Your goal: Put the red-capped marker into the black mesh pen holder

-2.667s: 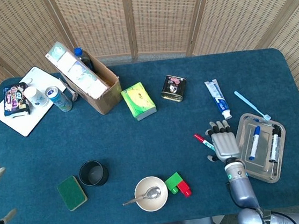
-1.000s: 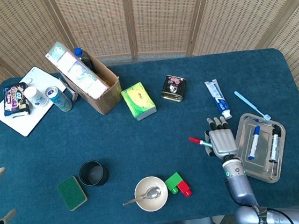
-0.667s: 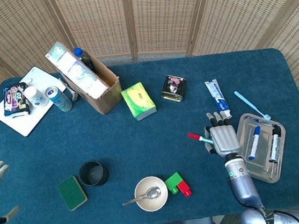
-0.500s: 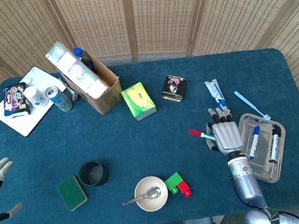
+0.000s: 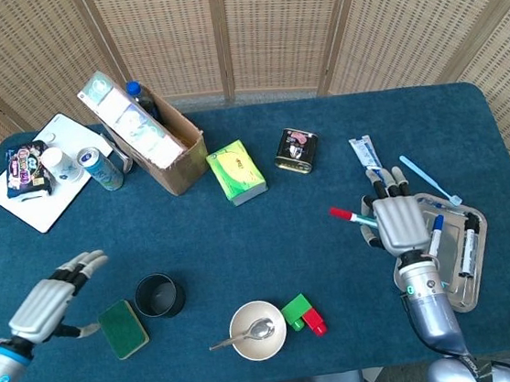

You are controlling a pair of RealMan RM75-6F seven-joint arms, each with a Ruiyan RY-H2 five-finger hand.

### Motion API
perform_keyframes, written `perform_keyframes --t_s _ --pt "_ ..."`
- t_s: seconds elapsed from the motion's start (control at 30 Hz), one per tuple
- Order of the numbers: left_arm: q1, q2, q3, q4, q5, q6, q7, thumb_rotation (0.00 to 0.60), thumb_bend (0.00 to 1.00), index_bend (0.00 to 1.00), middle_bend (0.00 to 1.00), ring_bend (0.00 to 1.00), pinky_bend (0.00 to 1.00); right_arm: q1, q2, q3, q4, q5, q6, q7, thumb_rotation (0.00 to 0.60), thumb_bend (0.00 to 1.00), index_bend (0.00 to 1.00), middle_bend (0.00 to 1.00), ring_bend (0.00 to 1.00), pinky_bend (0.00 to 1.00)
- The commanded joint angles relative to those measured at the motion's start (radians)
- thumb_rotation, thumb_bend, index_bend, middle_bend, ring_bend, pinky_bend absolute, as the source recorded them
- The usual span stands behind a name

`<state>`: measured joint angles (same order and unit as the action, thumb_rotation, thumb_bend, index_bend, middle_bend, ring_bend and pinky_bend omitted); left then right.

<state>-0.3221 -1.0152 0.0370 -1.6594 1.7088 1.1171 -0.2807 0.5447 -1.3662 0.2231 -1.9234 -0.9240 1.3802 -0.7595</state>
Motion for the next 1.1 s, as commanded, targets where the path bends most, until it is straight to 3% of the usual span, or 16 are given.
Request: perform_keyframes --t_s 0.03,0.6,0.77,0.83,0.93,1.1 --pt "-0.031 -0.023 0.004 -0.025 -0.001 -0.038 0.046 0.600 0.05 0.00 0.00 0.00 0.13 0.000 0.008 0.003 -0.007 0.002 0.004 -0.001 0.600 0.41 0.54 0.02 0.00 0.02" --pt "-0.123 -0.160 -0.018 -0.081 -0.112 -0.165 0.239 0.600 0.05 0.00 0.00 0.00 0.14 -0.002 0.037 0.003 -0.006 0.016 0.009 0.019 0.600 0.41 0.54 0.03 0.00 0.02" --pt "-0.134 -0.202 -0.034 -0.081 -0.151 -0.164 0.293 0.600 0.06 0.04 0.00 0.00 0.24 -0.005 0.044 0.001 0.000 0.017 0.008 0.029 0.600 0.42 0.54 0.03 0.00 0.02" --pt "-0.133 -0.228 -0.051 -0.074 -0.176 -0.144 0.335 0.600 0.09 0.09 0.08 0.03 0.36 -0.006 0.050 0.002 0.001 0.019 0.007 0.037 0.600 0.42 0.54 0.03 0.00 0.02" --pt "-0.132 -0.251 -0.060 -0.073 -0.202 -0.131 0.380 0.600 0.15 0.19 0.31 0.24 0.52 -0.007 0.055 0.003 0.003 0.018 0.007 0.043 0.600 0.42 0.54 0.03 0.00 0.02" --pt "-0.136 -0.268 -0.073 -0.090 -0.241 -0.119 0.441 0.600 0.17 0.25 0.40 0.35 0.57 -0.009 0.065 0.004 0.003 0.015 0.009 0.049 0.600 0.42 0.54 0.03 0.00 0.02"
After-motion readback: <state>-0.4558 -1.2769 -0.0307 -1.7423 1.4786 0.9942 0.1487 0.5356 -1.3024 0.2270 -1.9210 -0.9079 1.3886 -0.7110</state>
